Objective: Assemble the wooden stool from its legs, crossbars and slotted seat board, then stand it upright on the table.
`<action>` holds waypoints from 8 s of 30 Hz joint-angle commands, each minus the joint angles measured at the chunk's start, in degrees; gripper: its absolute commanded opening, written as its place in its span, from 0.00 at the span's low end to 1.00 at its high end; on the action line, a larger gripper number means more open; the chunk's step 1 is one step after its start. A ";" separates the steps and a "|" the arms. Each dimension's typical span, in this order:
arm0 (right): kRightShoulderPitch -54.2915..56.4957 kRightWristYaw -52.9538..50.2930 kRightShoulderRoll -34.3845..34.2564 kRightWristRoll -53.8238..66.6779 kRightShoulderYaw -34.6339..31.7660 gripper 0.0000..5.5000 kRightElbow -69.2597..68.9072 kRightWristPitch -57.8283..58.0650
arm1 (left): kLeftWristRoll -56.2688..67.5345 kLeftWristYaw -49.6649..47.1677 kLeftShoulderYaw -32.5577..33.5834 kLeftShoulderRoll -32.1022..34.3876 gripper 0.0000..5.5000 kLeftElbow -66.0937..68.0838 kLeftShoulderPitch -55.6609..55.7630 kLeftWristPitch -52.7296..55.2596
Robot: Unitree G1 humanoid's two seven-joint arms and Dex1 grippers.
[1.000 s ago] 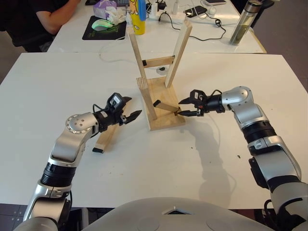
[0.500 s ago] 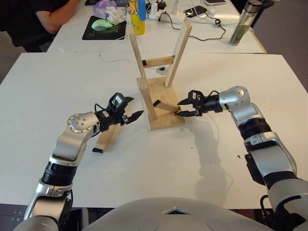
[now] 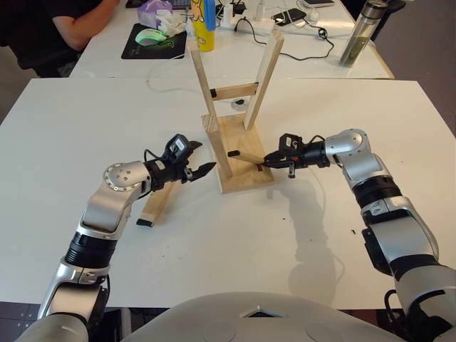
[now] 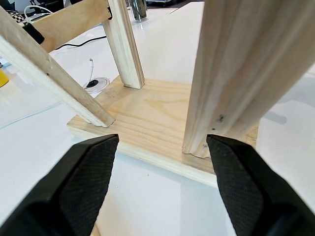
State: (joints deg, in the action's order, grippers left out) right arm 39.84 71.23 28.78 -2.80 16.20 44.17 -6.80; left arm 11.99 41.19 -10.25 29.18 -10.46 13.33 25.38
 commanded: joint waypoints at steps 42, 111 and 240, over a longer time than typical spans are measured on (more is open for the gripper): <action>16.81 15.02 8.42 -15.01 15.49 0.07 -22.47 26.00 | -1.98 -14.76 1.70 -7.60 0.61 -9.34 -9.93 1.71; 5.12 10.89 17.16 13.66 2.41 0.00 -42.75 55.83 | -2.11 -12.73 3.77 -7.26 0.61 -8.32 -8.74 1.97; -49.98 -71.41 -3.93 -45.57 -0.22 0.28 -47.90 -2.11 | -2.04 -0.86 2.94 -2.39 0.61 2.50 1.08 -0.70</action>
State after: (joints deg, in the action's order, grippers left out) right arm -10.76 0.12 24.90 -48.59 15.65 -3.90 -9.18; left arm 10.03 40.14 -7.09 26.40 -7.89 13.93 24.61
